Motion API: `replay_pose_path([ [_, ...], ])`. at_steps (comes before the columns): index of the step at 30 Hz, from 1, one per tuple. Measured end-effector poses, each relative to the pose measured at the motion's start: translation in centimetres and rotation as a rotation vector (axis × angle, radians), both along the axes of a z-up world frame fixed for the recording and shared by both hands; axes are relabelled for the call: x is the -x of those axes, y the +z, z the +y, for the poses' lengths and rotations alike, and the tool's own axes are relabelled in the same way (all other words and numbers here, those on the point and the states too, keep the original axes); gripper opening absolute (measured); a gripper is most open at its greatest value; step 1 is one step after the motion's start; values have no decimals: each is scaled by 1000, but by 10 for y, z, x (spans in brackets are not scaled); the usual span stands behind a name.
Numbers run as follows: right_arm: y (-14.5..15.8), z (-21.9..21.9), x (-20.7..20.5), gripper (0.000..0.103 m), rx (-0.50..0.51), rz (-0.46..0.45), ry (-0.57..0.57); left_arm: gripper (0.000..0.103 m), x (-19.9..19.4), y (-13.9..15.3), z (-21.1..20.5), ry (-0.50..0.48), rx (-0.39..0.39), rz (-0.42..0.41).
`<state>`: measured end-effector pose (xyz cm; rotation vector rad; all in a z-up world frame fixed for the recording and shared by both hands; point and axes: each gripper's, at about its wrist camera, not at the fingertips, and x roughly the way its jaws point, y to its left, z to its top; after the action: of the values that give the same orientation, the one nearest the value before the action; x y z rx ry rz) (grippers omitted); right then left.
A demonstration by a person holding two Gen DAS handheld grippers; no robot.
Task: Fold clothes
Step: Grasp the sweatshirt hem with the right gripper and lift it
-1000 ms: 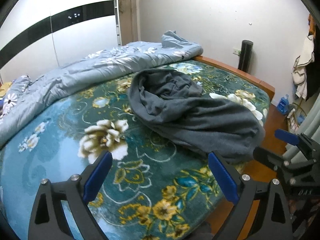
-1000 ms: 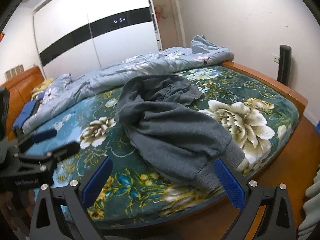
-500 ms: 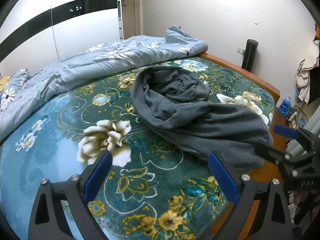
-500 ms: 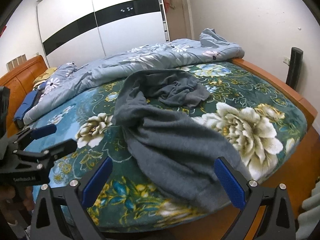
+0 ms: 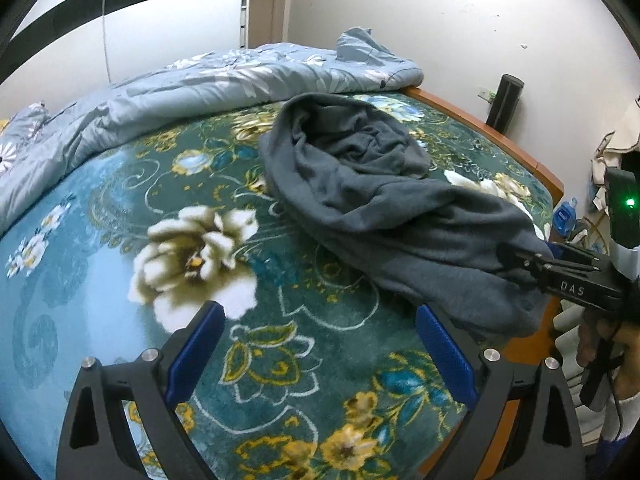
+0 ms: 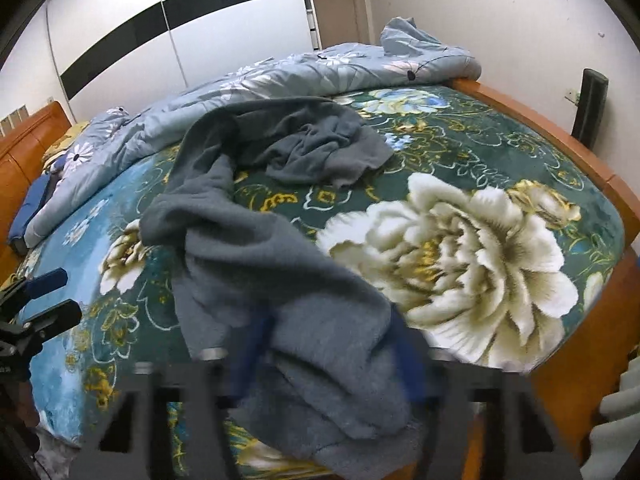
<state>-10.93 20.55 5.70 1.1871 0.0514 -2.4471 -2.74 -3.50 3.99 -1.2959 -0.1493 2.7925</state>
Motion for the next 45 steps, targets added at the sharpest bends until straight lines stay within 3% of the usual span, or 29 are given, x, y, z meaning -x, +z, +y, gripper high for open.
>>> replay_pose_path([
  [1, 2, 0, -3, 17, 36, -10, 12, 97, -2, -1, -4, 8, -5, -2],
  [2, 7, 1, -7, 14, 79, -24, 25, 97, -3, -1, -7, 15, -11, -4],
  [7, 37, -24, -33, 13, 192, -33, 164, 97, -18, 2, -33, 68, -50, 7],
  [13, 65, -105, -54, 12, 315, -90, 397, 97, -52, 14, -88, 180, -78, 38],
  [20, 74, -260, -73, 12, 315, -134, 626, 97, -111, 24, -175, 353, -78, 79],
  [26, 70, -390, -92, 12, 253, -164, 753, 97, -169, 23, -248, 513, -69, 89],
  [30, 47, -449, -93, 12, 190, -188, 754, 97, -190, 13, -279, 579, -82, 69],
  [33, 32, -460, -80, 12, 191, -227, 713, 97, -198, 6, -293, 597, -97, 61],
  [39, 40, -466, -71, 18, 152, -204, 680, 97, -177, 1, -281, 528, -140, 61],
  [41, 50, -461, -72, 50, 168, -183, 691, 97, -166, -1, -270, 491, -140, 58],
  [43, 60, -451, -73, 59, 191, -141, 686, 97, -155, -6, -263, 467, -138, 47],
  [45, 72, -433, -73, 59, 212, -102, 695, 97, -148, -8, -255, 448, -147, 41],
])
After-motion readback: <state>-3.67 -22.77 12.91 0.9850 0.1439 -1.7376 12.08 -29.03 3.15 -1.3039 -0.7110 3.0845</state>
